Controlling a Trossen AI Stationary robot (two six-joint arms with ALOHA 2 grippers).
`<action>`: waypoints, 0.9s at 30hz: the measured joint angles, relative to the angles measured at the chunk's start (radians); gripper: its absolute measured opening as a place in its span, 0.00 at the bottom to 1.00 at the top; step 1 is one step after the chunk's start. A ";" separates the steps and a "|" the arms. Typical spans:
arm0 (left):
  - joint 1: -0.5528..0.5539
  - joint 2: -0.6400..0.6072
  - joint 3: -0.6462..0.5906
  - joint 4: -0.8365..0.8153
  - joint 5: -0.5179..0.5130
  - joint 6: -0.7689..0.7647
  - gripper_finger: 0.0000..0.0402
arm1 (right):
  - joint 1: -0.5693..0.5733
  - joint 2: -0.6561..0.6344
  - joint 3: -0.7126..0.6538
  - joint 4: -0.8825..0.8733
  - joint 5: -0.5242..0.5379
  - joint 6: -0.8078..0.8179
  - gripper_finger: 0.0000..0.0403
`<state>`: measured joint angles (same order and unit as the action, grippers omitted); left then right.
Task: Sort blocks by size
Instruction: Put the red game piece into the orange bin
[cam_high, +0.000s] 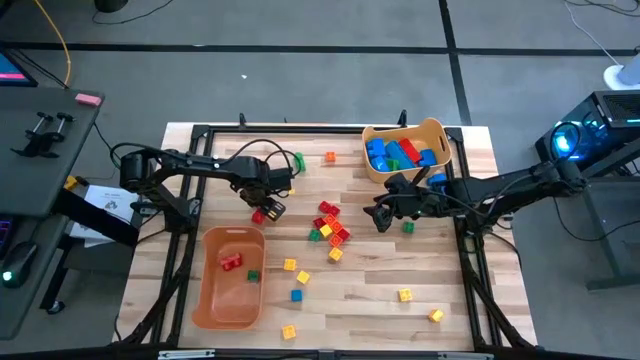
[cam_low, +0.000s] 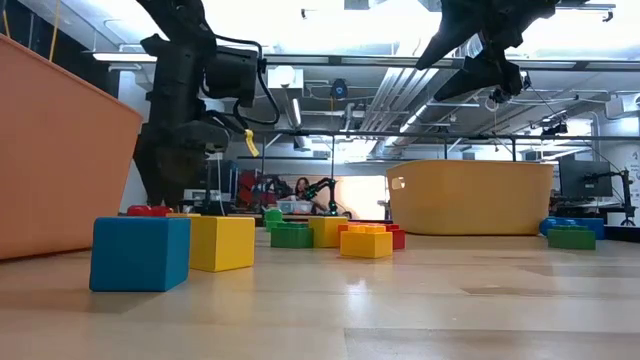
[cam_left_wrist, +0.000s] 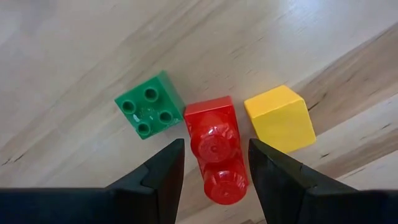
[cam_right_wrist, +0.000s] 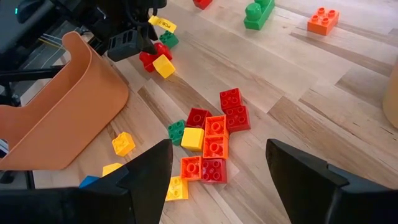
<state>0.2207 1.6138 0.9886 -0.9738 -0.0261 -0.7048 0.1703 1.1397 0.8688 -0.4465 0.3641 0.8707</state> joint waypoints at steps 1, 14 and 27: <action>0.000 0.000 0.000 0.001 0.000 0.000 0.41 | 0.000 0.000 0.000 0.000 0.000 0.000 0.64; 0.000 0.000 0.000 0.022 0.001 -0.017 0.41 | 0.000 0.000 0.000 0.000 0.000 0.000 0.64; -0.003 0.003 -0.077 0.076 0.032 -0.069 0.41 | 0.000 0.000 0.000 -0.001 0.000 0.000 0.64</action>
<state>0.2173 1.6166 0.9112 -0.8979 0.0063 -0.7736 0.1700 1.1397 0.8688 -0.4473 0.3638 0.8707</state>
